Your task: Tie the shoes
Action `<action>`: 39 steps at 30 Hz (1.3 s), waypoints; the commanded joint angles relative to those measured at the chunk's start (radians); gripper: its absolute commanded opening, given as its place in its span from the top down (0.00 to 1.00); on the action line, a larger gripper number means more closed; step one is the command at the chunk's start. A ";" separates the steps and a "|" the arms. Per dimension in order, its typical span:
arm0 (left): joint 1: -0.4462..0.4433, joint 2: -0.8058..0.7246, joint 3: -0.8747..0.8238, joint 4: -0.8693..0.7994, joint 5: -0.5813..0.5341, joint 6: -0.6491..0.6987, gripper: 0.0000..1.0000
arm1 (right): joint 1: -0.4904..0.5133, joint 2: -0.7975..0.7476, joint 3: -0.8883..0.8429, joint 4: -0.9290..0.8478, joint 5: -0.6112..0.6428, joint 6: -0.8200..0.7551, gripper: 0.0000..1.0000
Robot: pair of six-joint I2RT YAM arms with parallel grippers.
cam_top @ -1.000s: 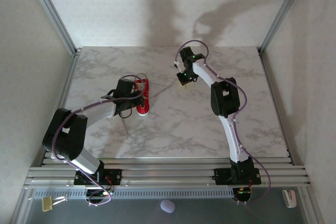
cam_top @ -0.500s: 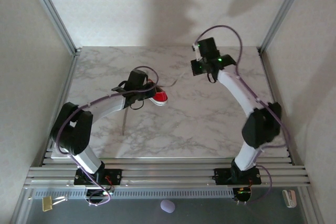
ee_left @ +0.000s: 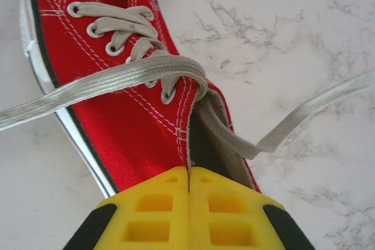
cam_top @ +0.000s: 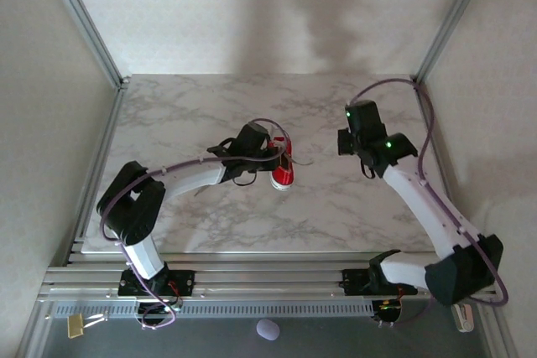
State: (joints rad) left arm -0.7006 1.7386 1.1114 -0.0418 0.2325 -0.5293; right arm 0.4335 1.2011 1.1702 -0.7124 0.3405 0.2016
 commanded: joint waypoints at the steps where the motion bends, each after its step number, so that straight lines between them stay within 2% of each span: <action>1: -0.029 0.001 -0.033 0.087 -0.029 -0.047 1.00 | -0.004 -0.081 -0.071 -0.048 -0.009 0.092 1.00; 2: -0.035 0.005 -0.039 0.098 -0.031 -0.057 1.00 | -0.004 -0.100 -0.088 -0.048 -0.023 0.099 1.00; 4: -0.043 0.007 -0.058 0.125 -0.036 -0.071 0.86 | -0.004 -0.139 -0.123 -0.046 -0.076 0.105 1.00; 10: -0.043 -0.054 -0.108 0.136 -0.111 -0.057 0.58 | -0.001 -0.193 -0.144 -0.066 -0.175 0.086 1.00; 14: -0.036 -0.166 -0.149 0.114 -0.195 -0.027 0.37 | 0.020 -0.215 -0.112 -0.094 -0.229 0.071 1.00; 18: -0.025 -0.329 -0.243 0.129 -0.387 -0.011 0.31 | 0.076 -0.242 -0.079 -0.092 -0.270 0.058 1.00; 20: -0.007 -0.404 -0.295 0.142 -0.449 -0.012 0.22 | 0.105 -0.248 -0.061 -0.090 -0.263 0.059 1.00; 22: 0.019 -0.461 -0.342 0.153 -0.471 -0.020 0.06 | 0.129 -0.249 -0.045 -0.083 -0.252 0.061 1.00; 24: 0.048 -0.493 -0.370 0.151 -0.446 -0.025 0.01 | 0.136 -0.251 -0.035 -0.063 -0.281 0.064 1.00; 28: 0.097 -0.528 -0.419 0.126 -0.428 -0.041 0.00 | 0.145 -0.247 -0.031 0.017 -0.407 0.071 1.00; 31: 0.143 -0.542 -0.446 0.104 -0.405 -0.081 0.00 | 0.160 -0.230 -0.026 0.064 -0.444 0.076 1.00; 34: 0.159 -0.559 -0.474 0.126 -0.368 -0.085 0.00 | 0.180 -0.201 -0.012 0.067 -0.417 0.075 1.00; 39: 0.161 -0.567 -0.494 0.190 -0.280 -0.039 0.01 | 0.228 -0.113 0.030 0.008 -0.270 0.065 1.00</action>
State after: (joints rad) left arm -0.5449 1.1984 0.6384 0.0921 -0.1143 -0.5903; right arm 0.6334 1.0458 1.1572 -0.6853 -0.0200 0.2737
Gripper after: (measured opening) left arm 0.991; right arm 0.040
